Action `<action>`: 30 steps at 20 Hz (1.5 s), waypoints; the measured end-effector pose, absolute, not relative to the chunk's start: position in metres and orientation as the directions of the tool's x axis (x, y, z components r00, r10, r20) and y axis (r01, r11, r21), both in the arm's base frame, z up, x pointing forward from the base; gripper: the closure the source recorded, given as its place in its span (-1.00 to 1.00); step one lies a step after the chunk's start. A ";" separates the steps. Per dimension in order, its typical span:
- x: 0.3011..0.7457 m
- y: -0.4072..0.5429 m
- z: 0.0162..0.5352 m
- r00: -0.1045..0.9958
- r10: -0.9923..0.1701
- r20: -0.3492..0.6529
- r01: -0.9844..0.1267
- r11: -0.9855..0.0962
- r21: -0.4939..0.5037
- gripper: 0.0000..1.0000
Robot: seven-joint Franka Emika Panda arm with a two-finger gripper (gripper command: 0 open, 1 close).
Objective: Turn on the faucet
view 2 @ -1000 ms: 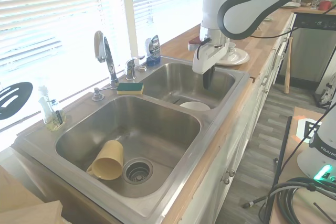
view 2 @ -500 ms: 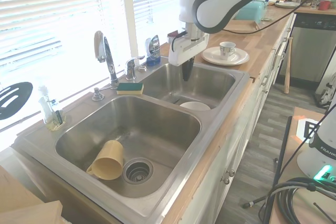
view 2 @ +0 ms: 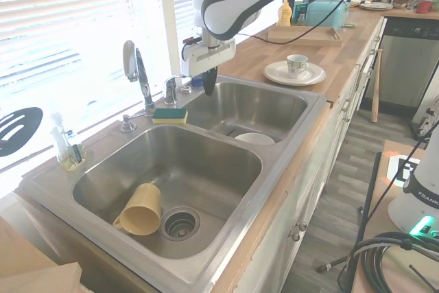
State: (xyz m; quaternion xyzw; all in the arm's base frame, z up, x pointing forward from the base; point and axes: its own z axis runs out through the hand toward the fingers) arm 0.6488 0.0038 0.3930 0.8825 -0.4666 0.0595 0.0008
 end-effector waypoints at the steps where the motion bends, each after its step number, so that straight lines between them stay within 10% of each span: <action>1: 0.655 0.003 0.395 0.554 -0.825 0.107 -0.825 -0.562 -0.060 1.00; 30: 0.671 0.010 0.420 0.388 -0.844 0.370 -0.752 -0.522 -0.403 1.00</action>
